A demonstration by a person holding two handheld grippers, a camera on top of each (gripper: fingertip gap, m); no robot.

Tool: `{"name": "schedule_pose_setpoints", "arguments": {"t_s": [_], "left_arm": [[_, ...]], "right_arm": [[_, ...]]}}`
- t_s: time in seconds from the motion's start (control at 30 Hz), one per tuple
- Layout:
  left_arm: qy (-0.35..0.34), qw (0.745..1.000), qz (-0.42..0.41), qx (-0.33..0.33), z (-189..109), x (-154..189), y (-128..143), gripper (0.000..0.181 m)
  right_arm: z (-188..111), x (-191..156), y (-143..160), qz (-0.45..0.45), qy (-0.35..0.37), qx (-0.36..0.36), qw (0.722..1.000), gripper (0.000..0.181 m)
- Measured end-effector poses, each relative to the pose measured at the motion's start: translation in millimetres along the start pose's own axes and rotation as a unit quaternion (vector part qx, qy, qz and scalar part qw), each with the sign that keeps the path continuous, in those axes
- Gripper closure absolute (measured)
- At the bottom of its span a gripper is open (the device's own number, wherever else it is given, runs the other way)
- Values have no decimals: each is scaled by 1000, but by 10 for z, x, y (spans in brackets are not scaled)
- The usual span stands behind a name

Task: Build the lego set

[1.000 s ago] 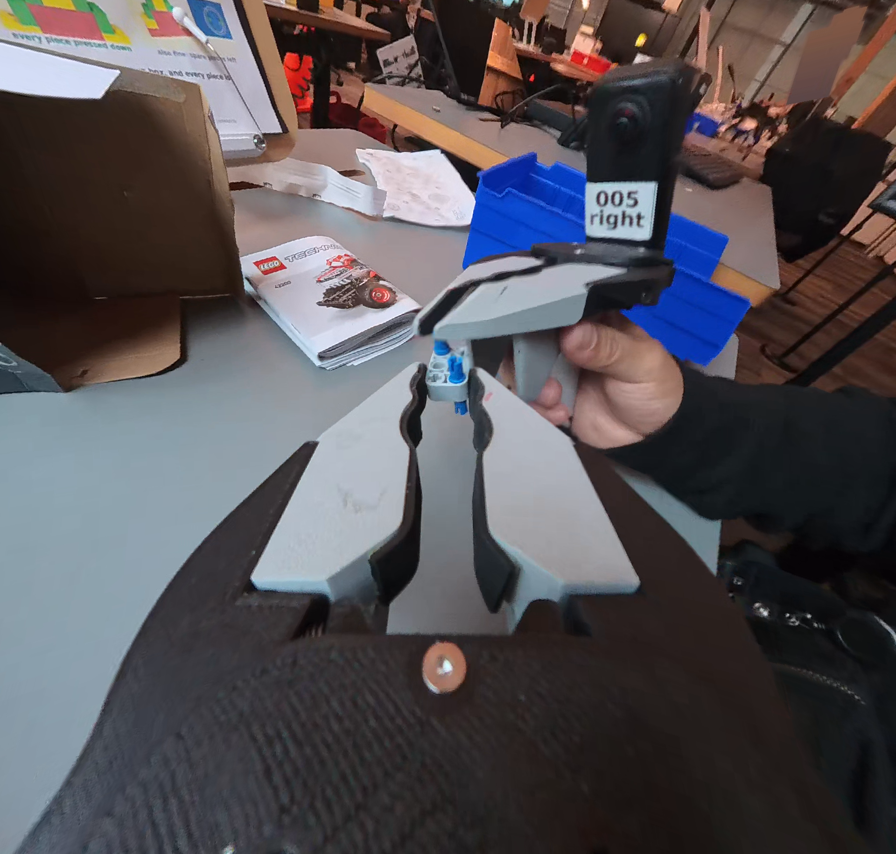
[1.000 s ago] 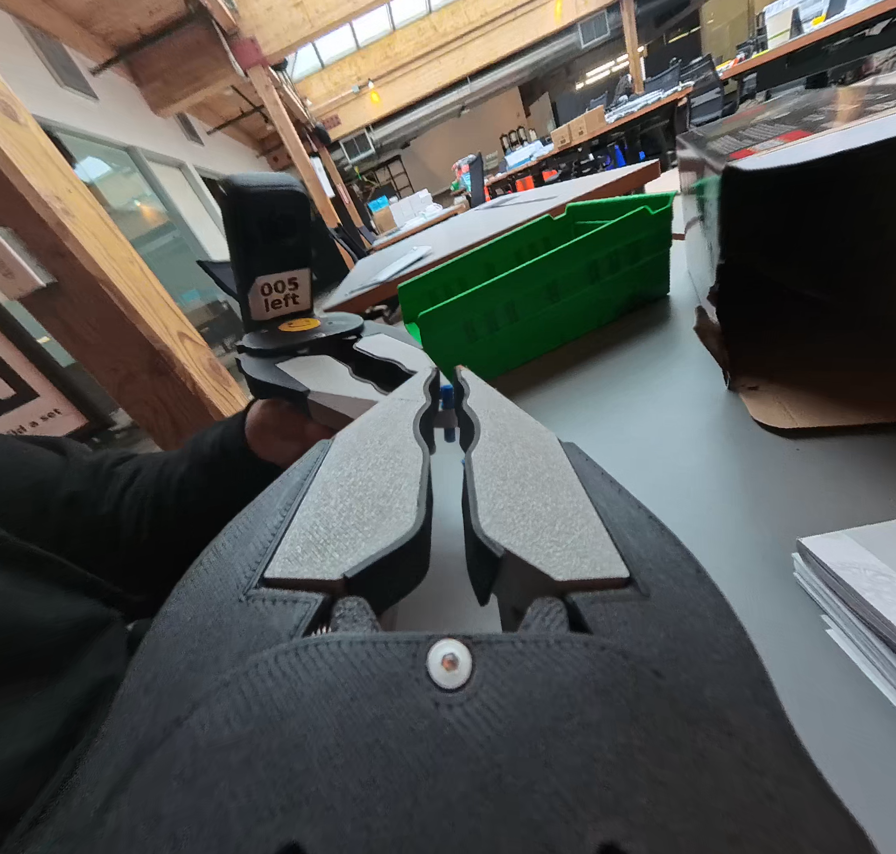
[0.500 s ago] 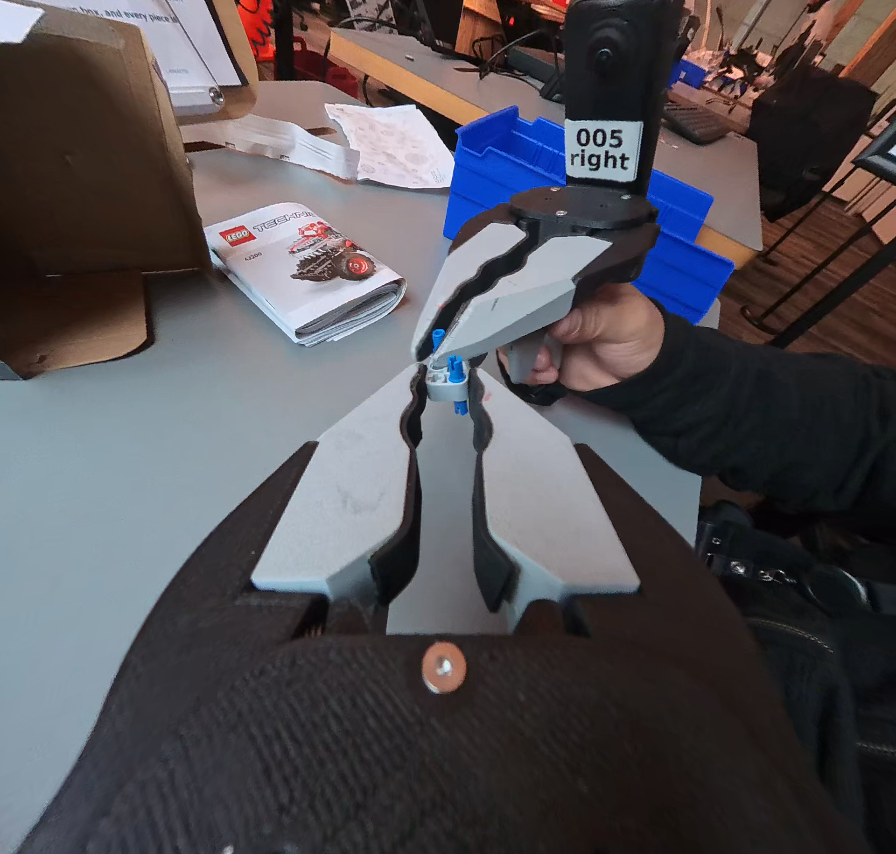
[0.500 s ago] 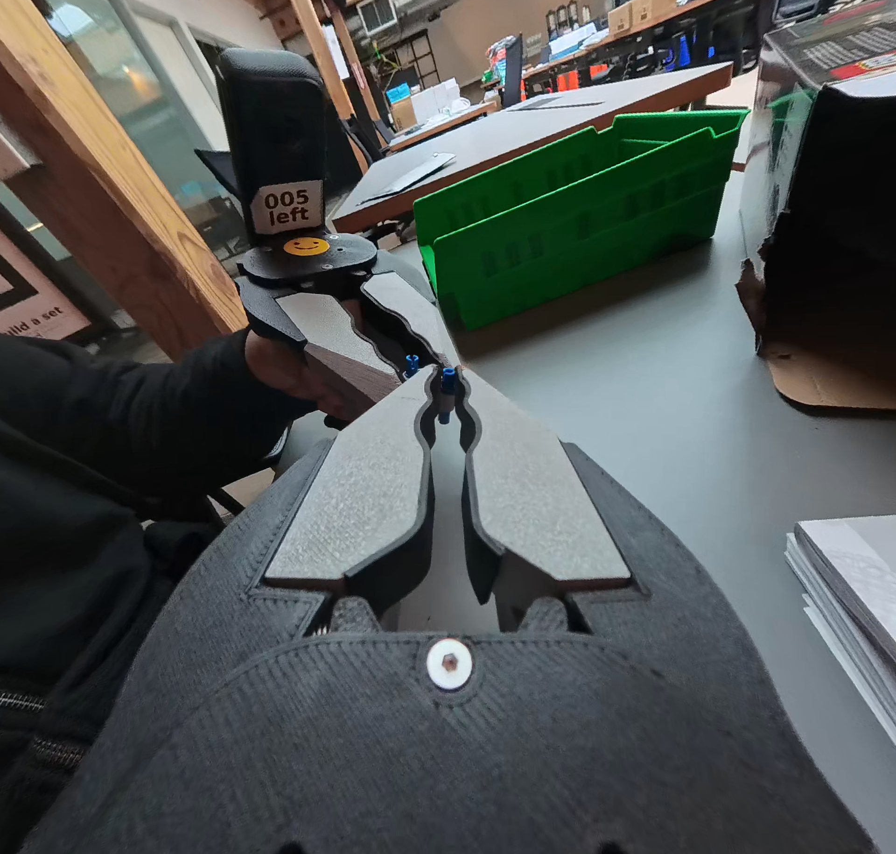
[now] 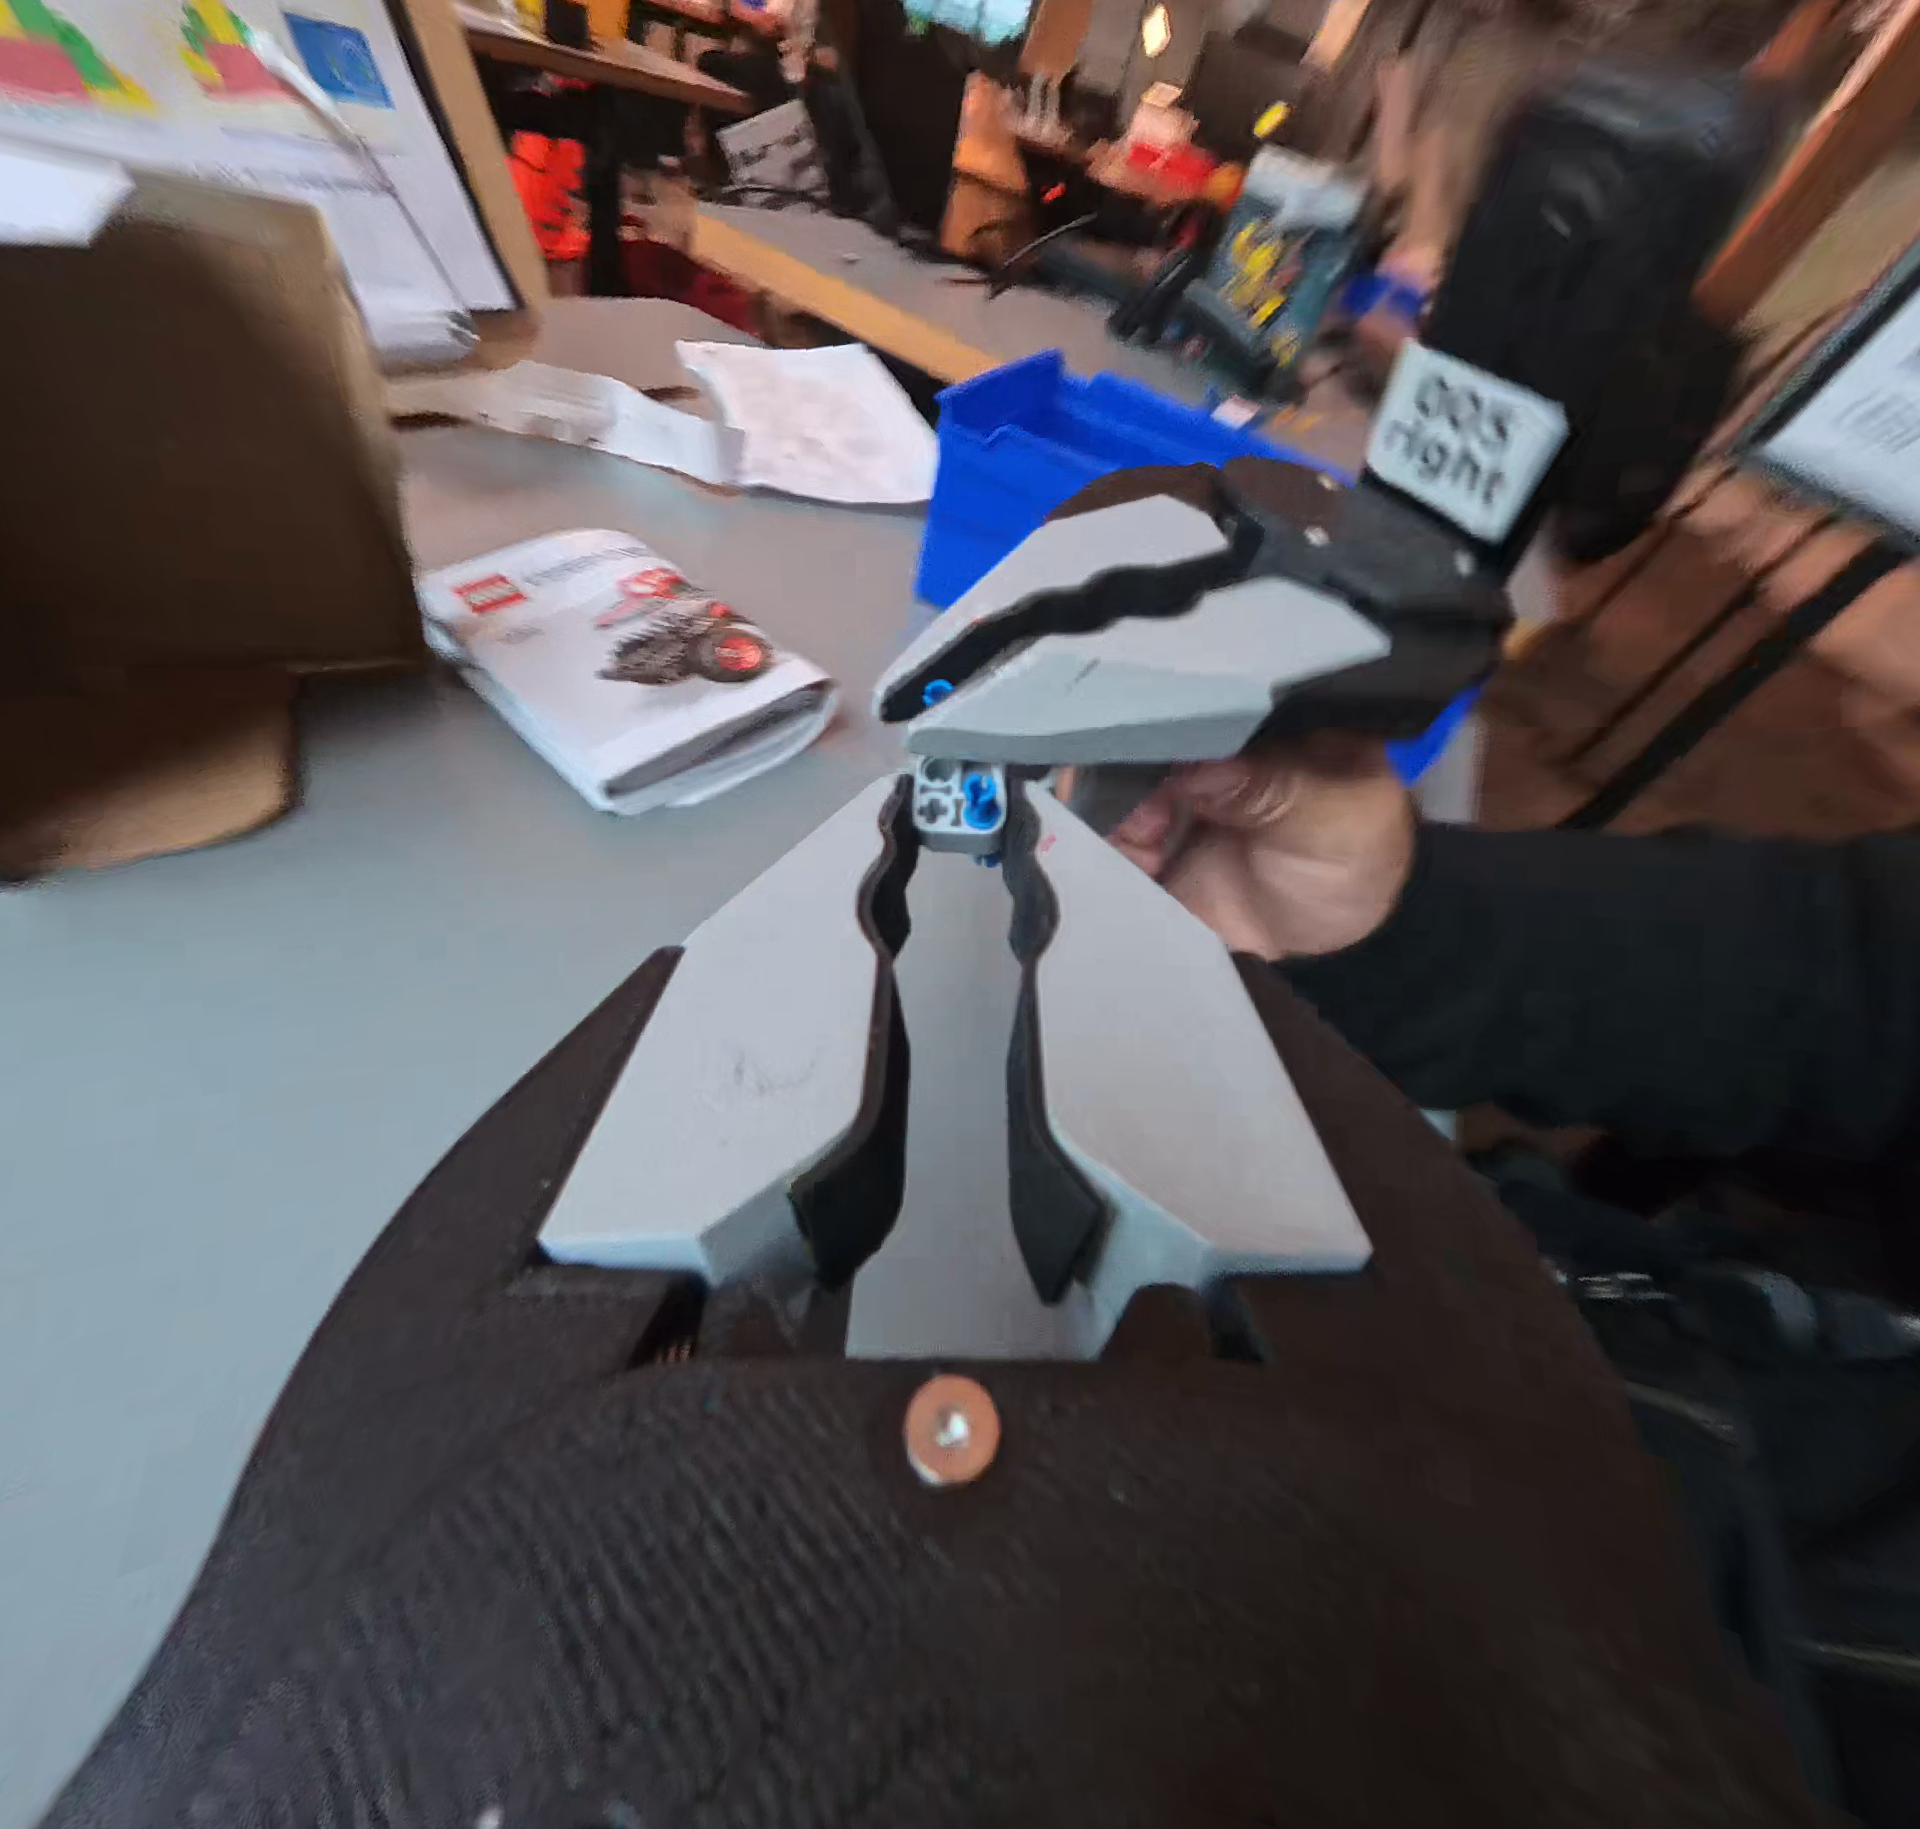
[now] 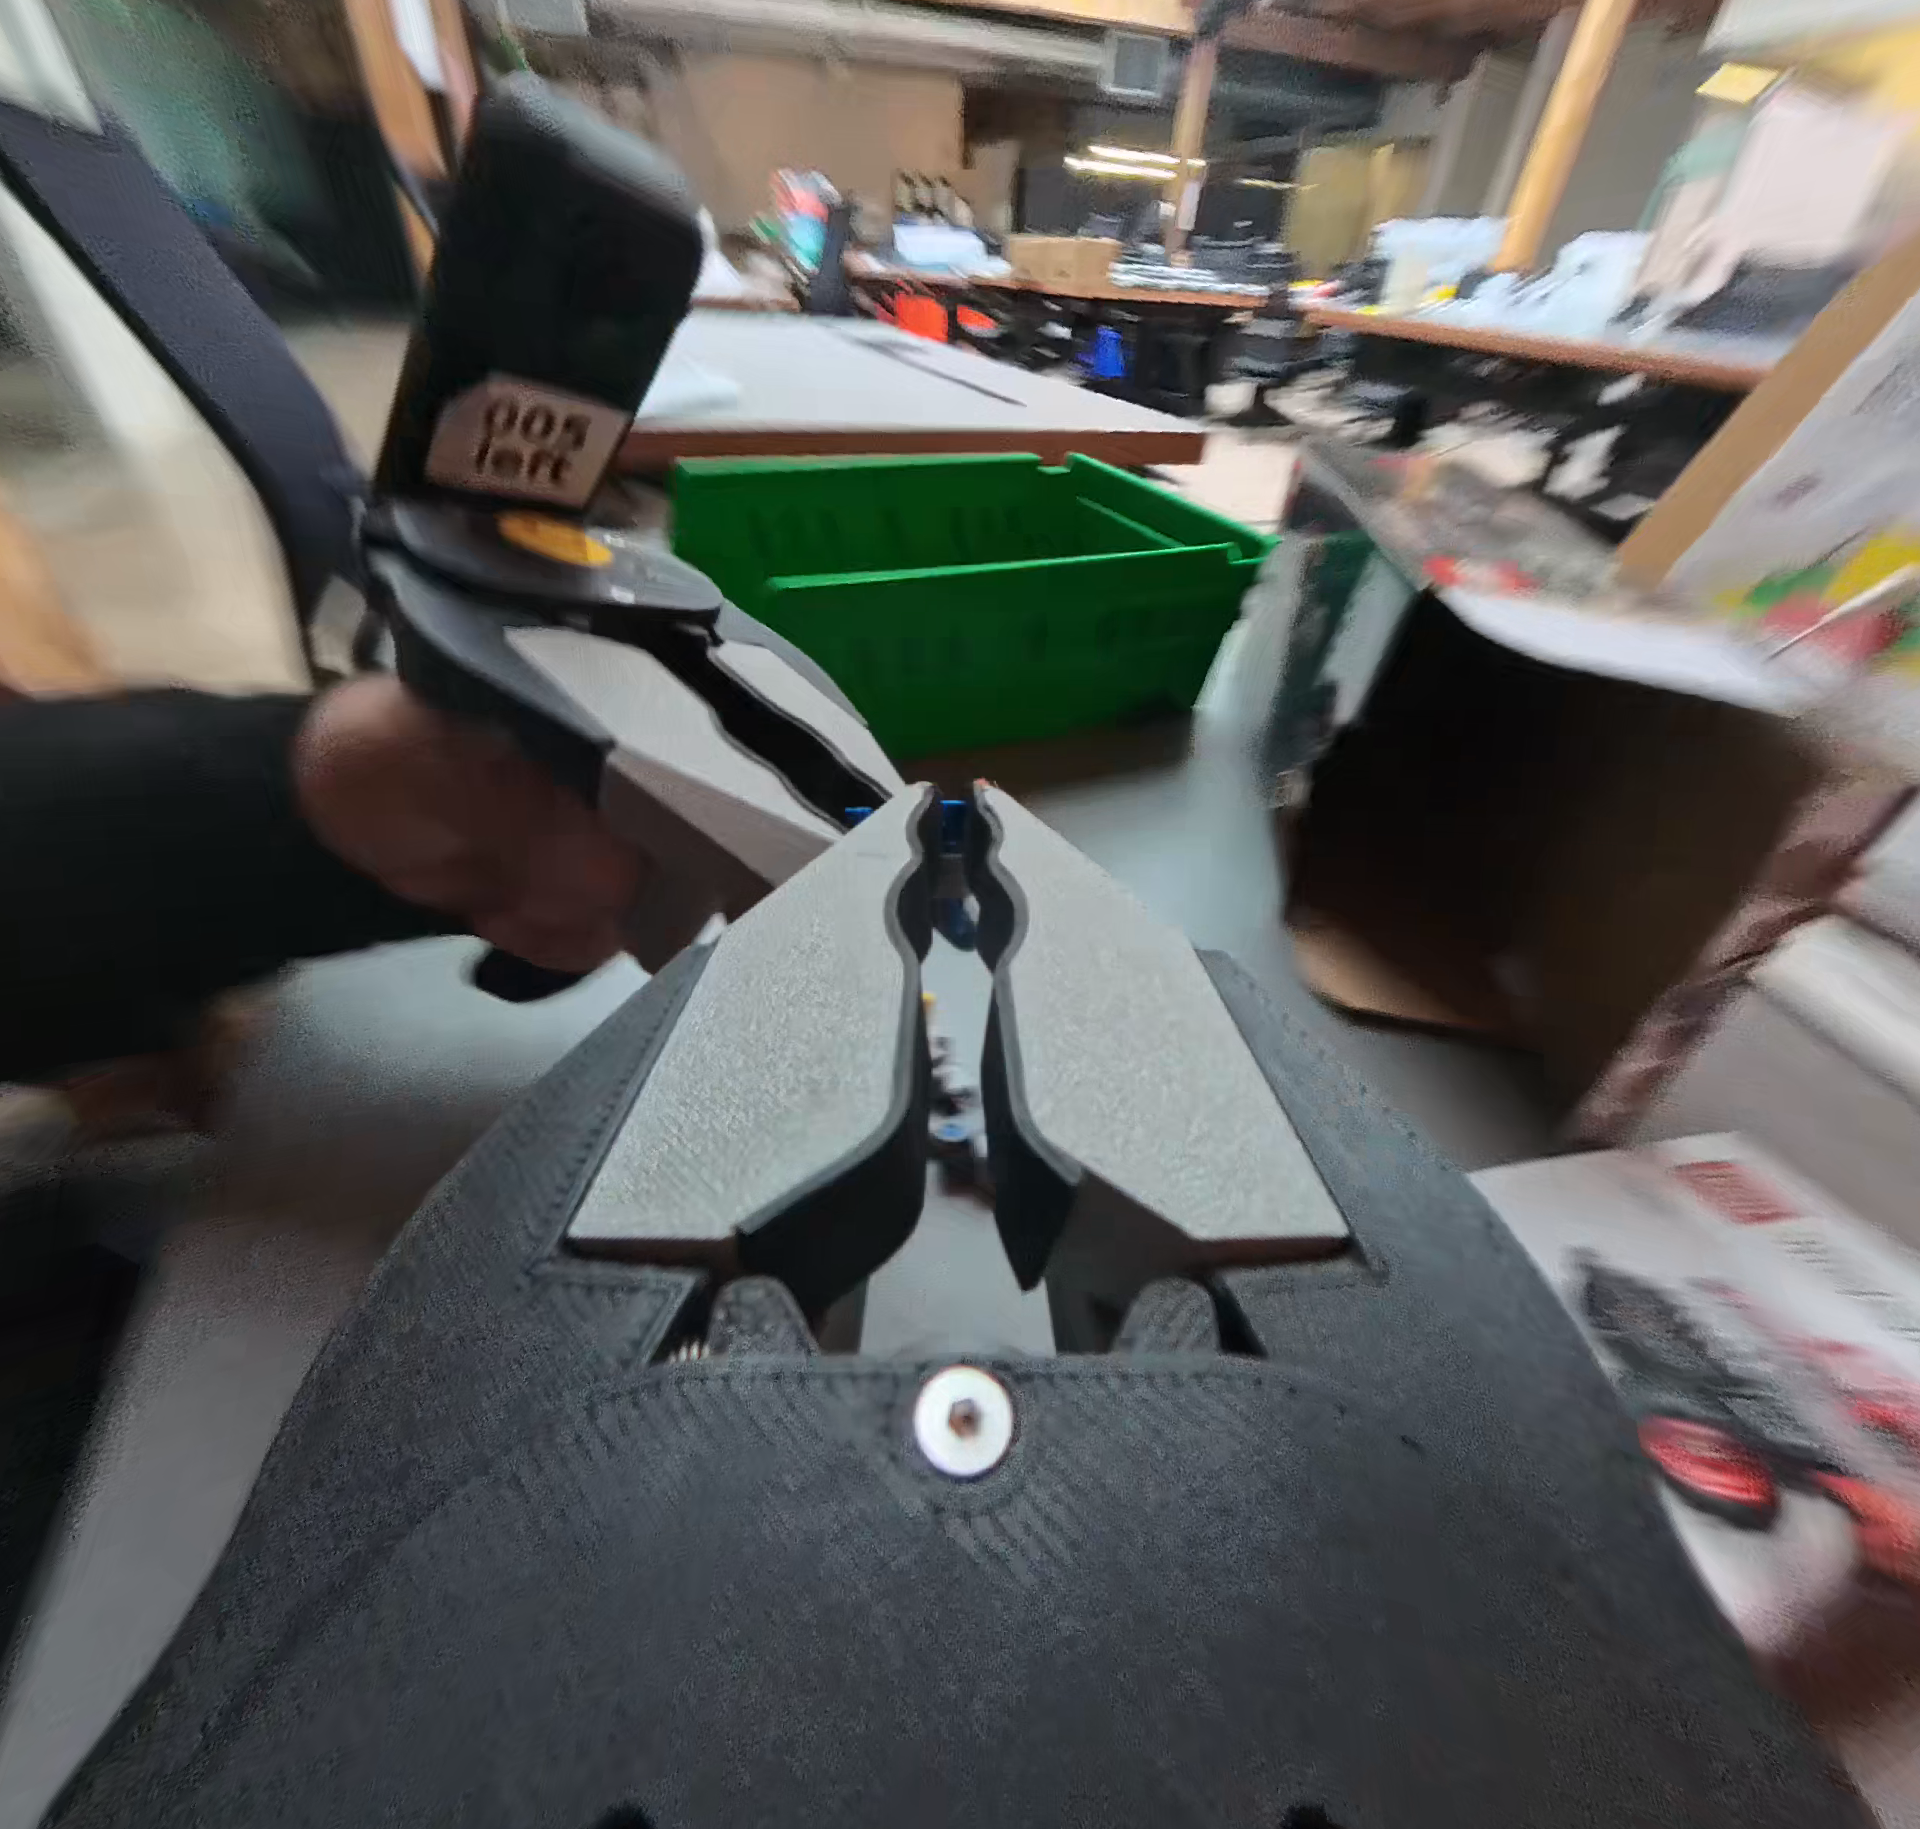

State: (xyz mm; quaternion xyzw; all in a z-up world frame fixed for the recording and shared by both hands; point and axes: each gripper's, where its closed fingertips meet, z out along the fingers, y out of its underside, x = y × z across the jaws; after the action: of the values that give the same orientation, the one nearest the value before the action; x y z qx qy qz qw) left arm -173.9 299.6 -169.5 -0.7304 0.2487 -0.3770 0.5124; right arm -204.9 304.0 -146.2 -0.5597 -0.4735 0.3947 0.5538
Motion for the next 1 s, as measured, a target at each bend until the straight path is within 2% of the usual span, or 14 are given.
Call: {"name": "schedule_pose_setpoints", "arguments": {"t_s": [0.03, 0.1, 0.23, 0.3, 0.4, 0.47, 0.5, 0.57, 0.67, 0.73, 0.83, 1.0], "left_arm": [[28, 999, -36, 10, -9, 20, -2, 166], [32, 998, -50, 15, -18, -7, 30, 167], [25, 999, -37, 15, -9, 5, 2, 166], [37, 998, -53, 8, -31, 18, 10, 167], [48, 996, -79, 9, -31, 9, 20, 167], [38, 996, -79, -15, -18, -33, 106, 167], [33, 996, -77, -17, -21, -51, 118, 167], [38, 995, -86, -14, -14, -47, 111, 167], [33, 996, -80, -27, 15, -54, 167, 167], [30, 996, -74, -32, 24, -48, 184, 166], [11, 997, -49, -52, 22, -83, 234, 167], [-9, 994, 20, -112, 14, -88, 375, 167]], "right_arm": [[13, -7, -5, -53, 29, -14, 998, 181], [49, -6, 38, -97, 51, -36, 993, 181], [24, -8, -14, -53, 26, -5, 998, 181], [36, -41, 0, 22, -40, 15, 999, 181], [-28, -16, -33, 174, -153, 51, 971, 180], [-145, 144, -94, 210, -152, 78, 963, 165], [-188, 181, -80, 205, -147, 73, 965, 170], [-192, 193, 20, 174, -129, 37, 976, 169], [-96, 66, 164, 155, -146, -15, 977, 165], [-47, -31, 261, 143, -165, -49, 975, 171], [-56, -44, 336, 114, -164, -75, 977, 179], [-72, -103, 450, 79, -179, -117, 974, 180]]}}
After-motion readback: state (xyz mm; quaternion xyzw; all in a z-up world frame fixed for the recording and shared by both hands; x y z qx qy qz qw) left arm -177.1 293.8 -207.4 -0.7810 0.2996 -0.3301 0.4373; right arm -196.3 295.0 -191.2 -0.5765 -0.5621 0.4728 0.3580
